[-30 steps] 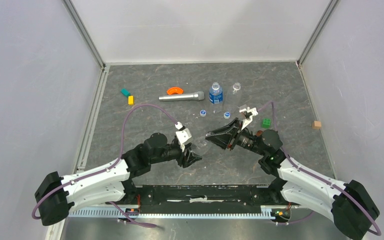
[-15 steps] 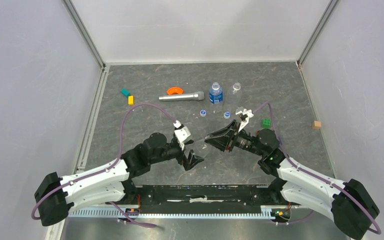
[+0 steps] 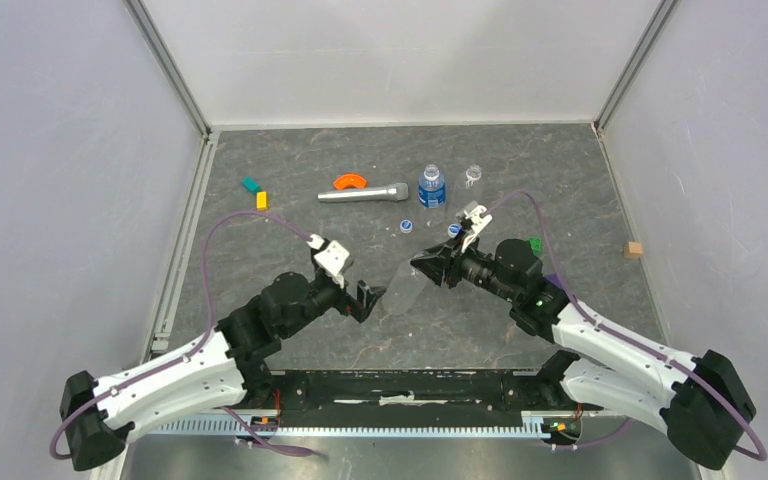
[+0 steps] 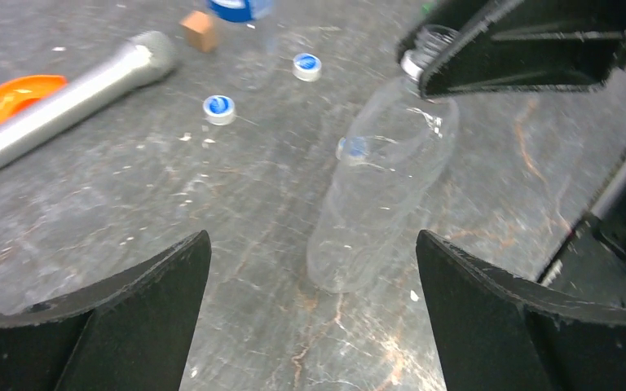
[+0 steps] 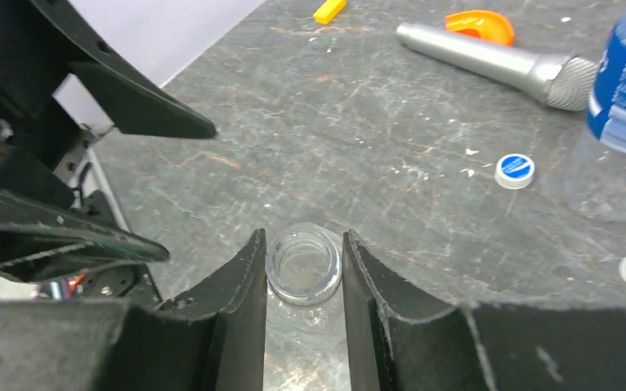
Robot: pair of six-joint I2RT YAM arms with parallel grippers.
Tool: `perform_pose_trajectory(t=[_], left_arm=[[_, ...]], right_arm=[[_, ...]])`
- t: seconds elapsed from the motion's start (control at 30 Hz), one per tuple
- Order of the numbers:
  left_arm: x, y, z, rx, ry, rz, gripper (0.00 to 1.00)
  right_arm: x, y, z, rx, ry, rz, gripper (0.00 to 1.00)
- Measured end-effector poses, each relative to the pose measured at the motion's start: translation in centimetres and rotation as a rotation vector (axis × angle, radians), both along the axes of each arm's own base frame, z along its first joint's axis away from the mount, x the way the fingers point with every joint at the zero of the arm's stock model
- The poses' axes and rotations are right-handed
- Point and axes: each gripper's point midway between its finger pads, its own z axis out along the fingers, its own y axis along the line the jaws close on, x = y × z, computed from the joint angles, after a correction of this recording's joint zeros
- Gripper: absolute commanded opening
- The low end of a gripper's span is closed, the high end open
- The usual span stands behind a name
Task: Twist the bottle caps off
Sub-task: Place the plastic bottle at the center of the board.
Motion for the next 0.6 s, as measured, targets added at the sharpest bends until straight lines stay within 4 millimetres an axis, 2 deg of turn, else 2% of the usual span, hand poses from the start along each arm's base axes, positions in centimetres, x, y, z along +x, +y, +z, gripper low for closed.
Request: perform_pose_trajectory(t=[0.1, 0.2, 0.37, 0.6], left_arm=[[0.8, 1.7, 0.9, -0.033, -0.022, 0.101, 1.00], [1.3, 3.0, 0.8, -0.040, -0.025, 0.173, 1.00], [1.8, 4.1, -1.0, 0.002, 0.004, 0.242, 1.00], [1.8, 4.3, -3.3, 0.076, 0.052, 0.259, 1.00]], right_arm=[[0.9, 0.0, 0.2, -0.056, -0.041, -0.041, 0.00], [1.8, -0.1, 0.2, -0.111, -0.087, -0.086, 0.00], [3.0, -0.2, 0.1, -0.177, -0.131, -0.151, 0.00], [4.5, 0.2, 0.1, -0.211, -0.146, -0.201, 0.02]])
